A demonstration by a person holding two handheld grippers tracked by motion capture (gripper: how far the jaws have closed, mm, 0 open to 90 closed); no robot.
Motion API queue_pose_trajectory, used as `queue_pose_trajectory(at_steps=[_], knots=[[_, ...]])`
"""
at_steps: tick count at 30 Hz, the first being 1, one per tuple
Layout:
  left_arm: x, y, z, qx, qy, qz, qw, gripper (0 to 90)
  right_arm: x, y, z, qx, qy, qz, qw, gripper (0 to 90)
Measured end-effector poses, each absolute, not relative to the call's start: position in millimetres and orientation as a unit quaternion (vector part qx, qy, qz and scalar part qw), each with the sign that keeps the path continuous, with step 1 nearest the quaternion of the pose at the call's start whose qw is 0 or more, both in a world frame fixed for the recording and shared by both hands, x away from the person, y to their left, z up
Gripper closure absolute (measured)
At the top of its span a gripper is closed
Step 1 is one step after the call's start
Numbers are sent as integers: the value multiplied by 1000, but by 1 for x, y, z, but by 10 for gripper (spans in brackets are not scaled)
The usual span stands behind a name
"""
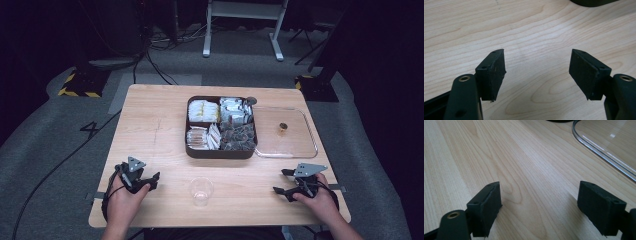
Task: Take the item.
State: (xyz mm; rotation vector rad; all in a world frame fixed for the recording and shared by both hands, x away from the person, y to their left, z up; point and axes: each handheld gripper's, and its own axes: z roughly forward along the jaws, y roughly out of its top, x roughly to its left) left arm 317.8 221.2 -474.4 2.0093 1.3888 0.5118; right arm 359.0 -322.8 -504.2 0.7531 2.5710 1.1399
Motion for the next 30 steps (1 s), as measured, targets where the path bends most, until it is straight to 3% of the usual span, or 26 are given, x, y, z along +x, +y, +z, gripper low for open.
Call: queue_pose_trajectory(at_steps=[21, 30], knots=[[309, 221, -436, 796, 478, 149, 341, 291, 359, -323, -504, 256, 877, 389, 115, 194], [322, 212, -417, 801, 465, 158, 343, 293, 359, -322, -504, 261, 876, 387, 120, 181]])
